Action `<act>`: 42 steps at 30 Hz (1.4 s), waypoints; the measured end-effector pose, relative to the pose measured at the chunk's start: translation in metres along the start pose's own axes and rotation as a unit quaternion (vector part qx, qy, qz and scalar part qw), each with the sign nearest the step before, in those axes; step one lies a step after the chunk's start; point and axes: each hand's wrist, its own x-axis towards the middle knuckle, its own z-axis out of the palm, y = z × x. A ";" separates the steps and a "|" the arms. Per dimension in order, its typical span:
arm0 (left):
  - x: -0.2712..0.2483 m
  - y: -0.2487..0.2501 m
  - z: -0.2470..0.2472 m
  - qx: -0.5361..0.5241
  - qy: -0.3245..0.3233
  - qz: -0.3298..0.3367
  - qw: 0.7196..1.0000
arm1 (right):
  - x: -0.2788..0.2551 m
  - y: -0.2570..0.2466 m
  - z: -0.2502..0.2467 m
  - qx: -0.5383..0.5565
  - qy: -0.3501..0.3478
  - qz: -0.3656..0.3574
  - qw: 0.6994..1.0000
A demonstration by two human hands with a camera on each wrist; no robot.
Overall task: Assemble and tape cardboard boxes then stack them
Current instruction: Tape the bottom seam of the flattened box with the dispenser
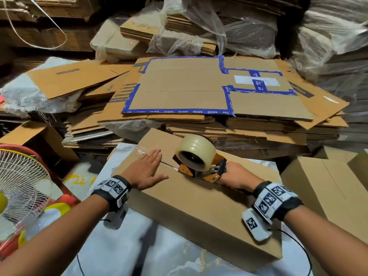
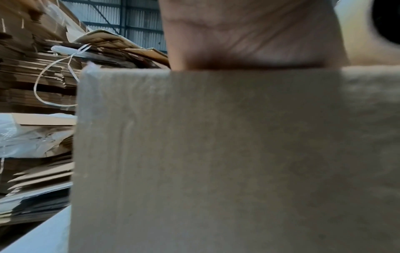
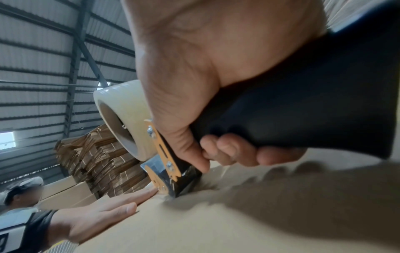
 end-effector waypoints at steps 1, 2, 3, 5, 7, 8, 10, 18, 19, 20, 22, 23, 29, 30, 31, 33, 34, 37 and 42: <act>0.000 0.005 -0.001 -0.002 0.003 -0.001 1.000 | -0.001 0.002 0.000 0.005 0.003 -0.006 1.000; 0.000 0.014 -0.003 -0.009 0.010 0.010 1.000 | -0.002 0.001 -0.001 0.003 0.007 -0.009 1.000; 0.002 0.024 -0.002 -0.017 0.023 0.033 0.999 | -0.002 -0.001 -0.001 -0.002 0.011 -0.016 1.000; 0.005 0.049 -0.001 -0.027 0.053 0.089 0.994 | -0.003 -0.004 -0.004 -0.018 0.017 -0.024 0.999; 0.008 0.063 0.002 -0.028 0.071 0.104 0.992 | -0.004 -0.007 -0.005 -0.022 0.018 -0.028 0.999; 0.011 0.068 0.004 -0.028 0.073 0.102 0.992 | -0.007 -0.004 -0.006 -0.017 0.017 -0.026 0.999; 0.011 0.061 0.005 -0.031 0.075 0.092 0.992 | -0.007 -0.006 -0.003 -0.018 0.011 -0.035 0.999; 0.012 0.066 0.005 -0.022 -0.006 0.044 0.999 | -0.036 0.038 -0.020 0.023 -0.002 0.008 1.000; 0.011 0.067 0.003 -0.018 -0.012 0.039 0.999 | -0.041 0.047 -0.023 0.022 -0.007 0.017 1.000; 0.010 0.069 0.001 -0.016 -0.015 0.037 0.999 | -0.045 0.054 -0.026 0.024 -0.017 0.025 0.999; 0.010 0.073 -0.001 -0.016 -0.015 0.037 0.999 | -0.048 0.059 -0.028 0.023 -0.033 0.037 0.999; 0.009 0.075 -0.002 -0.016 -0.014 0.036 0.999 | -0.047 0.060 -0.028 0.015 -0.036 0.047 0.998; 0.006 0.072 0.002 -0.014 -0.004 0.039 0.999 | -0.038 0.059 -0.027 0.008 -0.071 0.108 0.992; 0.006 0.070 0.003 -0.018 -0.006 0.037 0.999 | -0.036 0.060 -0.026 0.025 -0.074 0.113 0.990; 0.006 0.068 0.003 -0.021 -0.009 0.035 0.999 | -0.034 0.061 -0.026 0.046 -0.073 0.118 0.989; 0.007 0.061 0.004 -0.026 -0.009 0.035 0.999 | -0.030 0.059 -0.024 0.066 -0.066 0.121 0.988; 0.008 0.056 0.005 -0.027 -0.009 0.036 0.999 | -0.028 0.056 -0.022 0.063 -0.063 0.120 0.989; 0.009 0.030 0.002 -0.026 -0.015 0.033 0.999 | -0.018 0.033 -0.014 0.039 -0.053 0.110 0.992; 0.012 -0.015 -0.010 -0.013 -0.035 0.002 0.999 | 0.006 -0.015 -0.003 0.030 -0.043 0.077 0.996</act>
